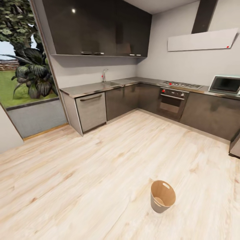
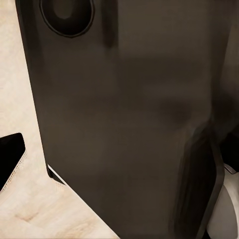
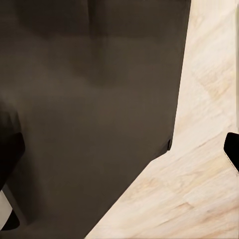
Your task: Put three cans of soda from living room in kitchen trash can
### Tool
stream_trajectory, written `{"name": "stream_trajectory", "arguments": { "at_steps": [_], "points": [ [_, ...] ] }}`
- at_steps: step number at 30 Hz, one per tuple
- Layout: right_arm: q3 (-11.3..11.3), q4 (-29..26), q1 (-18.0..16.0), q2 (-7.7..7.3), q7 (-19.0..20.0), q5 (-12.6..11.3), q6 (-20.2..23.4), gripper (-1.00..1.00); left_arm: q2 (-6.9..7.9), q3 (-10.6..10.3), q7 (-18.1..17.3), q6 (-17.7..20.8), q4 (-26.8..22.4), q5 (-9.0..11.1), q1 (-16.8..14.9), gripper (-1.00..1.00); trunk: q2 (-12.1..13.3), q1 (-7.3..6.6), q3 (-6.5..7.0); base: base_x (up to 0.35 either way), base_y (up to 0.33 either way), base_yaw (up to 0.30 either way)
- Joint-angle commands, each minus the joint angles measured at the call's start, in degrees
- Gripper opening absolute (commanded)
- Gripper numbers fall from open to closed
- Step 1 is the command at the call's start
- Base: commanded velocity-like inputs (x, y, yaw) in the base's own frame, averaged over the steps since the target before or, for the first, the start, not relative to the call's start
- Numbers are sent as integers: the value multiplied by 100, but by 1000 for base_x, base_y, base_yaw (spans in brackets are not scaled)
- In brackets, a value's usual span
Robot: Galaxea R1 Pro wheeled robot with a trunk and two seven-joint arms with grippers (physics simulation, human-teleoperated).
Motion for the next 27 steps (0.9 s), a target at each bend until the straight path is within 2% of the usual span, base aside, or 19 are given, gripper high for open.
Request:
{"name": "stream_trajectory", "arguments": {
  "at_steps": [1,13,18,27],
  "points": [
    [0,0,0,0,0,0,0,100,0,0,0,0,0,0,0,100,0,0,0,336,0,-8],
    [0,0,0,-7,0,-5,-3,100,0,0,1,0,0,0,0,100,0,0,0,322,-2,-2],
    [0,0,0,-8,0,-2,-3,100,0,1,2,0,0,0,0,100,0,0,1,105,-5,-49],
    [2,0,0,-6,0,-1,-4,100,0,0,0,0,0,0,0,100,0,0,26,17,-1,-219]
  ]
}}
